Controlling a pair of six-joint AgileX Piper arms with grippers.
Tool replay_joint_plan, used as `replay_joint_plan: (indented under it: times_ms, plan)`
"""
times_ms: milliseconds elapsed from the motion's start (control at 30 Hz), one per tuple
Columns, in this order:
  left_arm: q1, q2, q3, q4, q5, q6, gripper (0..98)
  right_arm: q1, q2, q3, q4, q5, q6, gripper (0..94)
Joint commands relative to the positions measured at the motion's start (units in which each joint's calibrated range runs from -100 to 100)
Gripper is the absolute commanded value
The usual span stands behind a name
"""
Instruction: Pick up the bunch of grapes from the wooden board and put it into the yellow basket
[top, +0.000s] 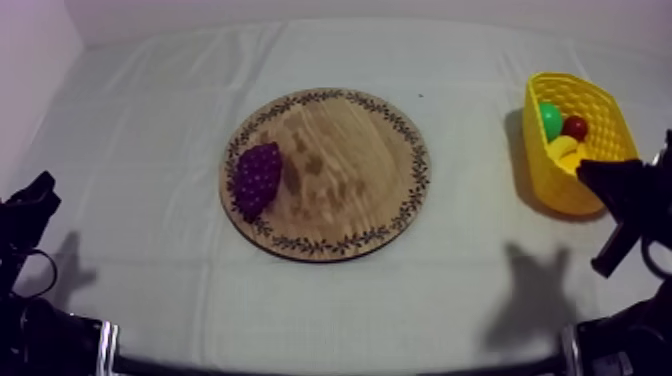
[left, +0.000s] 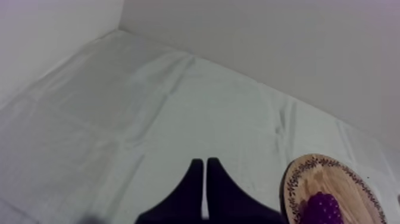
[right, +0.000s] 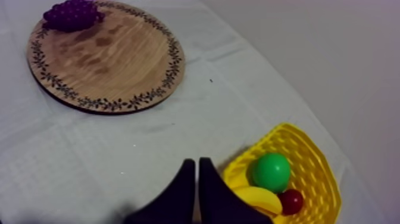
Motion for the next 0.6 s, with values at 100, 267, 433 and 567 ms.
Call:
replay_joint_plan:
  times_ms: [100,267,433,567]
  plan:
    - [0.02,0.02,-0.04,0.01,0.00,0.01,0.0,-3.87,20.99,-23.08,1.86,12.02,-21.37,0.6]
    - [0.02,0.02,-0.04,0.01,0.00,0.01,0.0,-5.16,34.50,-40.44,0.00,23.94,-21.98,0.6]
    - [0.02,0.02,-0.04,0.01,0.00,0.01,0.0,-3.97,46.15,-55.76,-3.52,32.54,-21.09,0.6]
    - [0.02,0.02,-0.04,0.01,0.00,0.01,0.0,-4.36,54.52,-66.12,-5.13,37.92,-21.81,0.6]
